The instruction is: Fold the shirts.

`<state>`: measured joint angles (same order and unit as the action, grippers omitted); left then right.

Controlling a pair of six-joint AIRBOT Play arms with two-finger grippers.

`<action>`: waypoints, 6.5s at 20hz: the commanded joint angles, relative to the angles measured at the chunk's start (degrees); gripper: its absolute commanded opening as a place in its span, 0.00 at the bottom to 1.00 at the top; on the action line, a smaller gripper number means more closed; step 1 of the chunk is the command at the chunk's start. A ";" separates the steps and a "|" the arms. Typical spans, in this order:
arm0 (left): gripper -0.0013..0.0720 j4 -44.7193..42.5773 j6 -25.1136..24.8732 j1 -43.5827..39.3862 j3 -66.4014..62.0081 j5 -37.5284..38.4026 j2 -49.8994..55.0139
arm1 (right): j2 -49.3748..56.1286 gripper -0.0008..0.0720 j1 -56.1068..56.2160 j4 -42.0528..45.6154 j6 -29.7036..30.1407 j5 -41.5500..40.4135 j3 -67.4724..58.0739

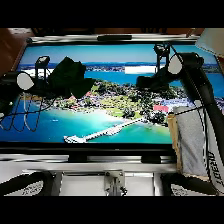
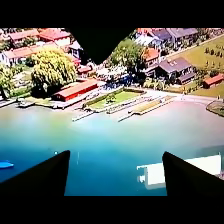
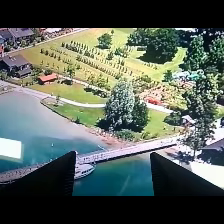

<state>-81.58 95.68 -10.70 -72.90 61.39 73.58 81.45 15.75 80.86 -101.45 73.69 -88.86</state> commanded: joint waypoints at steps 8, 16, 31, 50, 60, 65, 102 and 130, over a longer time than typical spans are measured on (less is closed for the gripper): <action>0.98 11.32 7.98 5.70 -3.23 -13.75 17.46 | 0.00 0.81 0.04 1.79 6.21 -1.46 -0.04; 0.95 26.62 2.32 8.61 -7.69 -21.09 30.82 | 0.00 0.81 0.04 1.77 6.84 -1.75 -0.04; 0.06 38.53 -20.00 -4.66 -20.83 -20.61 8.55 | -18.88 0.81 0.02 19.26 8.02 3.06 -0.07; 0.94 20.26 3.58 -25.35 -6.75 -8.79 2.75 | -39.28 0.81 0.04 10.69 1.22 18.49 16.04; 0.94 29.07 -1.44 -2.80 17.53 -5.31 4.94 | -27.80 0.81 0.02 -5.38 5.90 0.76 46.40; 0.84 40.37 -8.00 -7.76 20.83 -19.08 11.10 | -22.84 0.81 0.07 -6.16 8.44 -0.59 46.84; 0.06 35.74 -27.39 -10.38 7.69 -18.27 -13.66 | -27.67 0.72 0.07 -4.63 19.08 -3.76 21.55; 0.52 30.32 -25.18 -33.66 -1.73 4.13 14.56 | -27.19 0.72 0.07 6.64 5.14 5.33 17.20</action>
<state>-47.75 68.01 -40.18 -75.59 60.01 80.27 54.04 15.81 84.51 -92.27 77.28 -71.50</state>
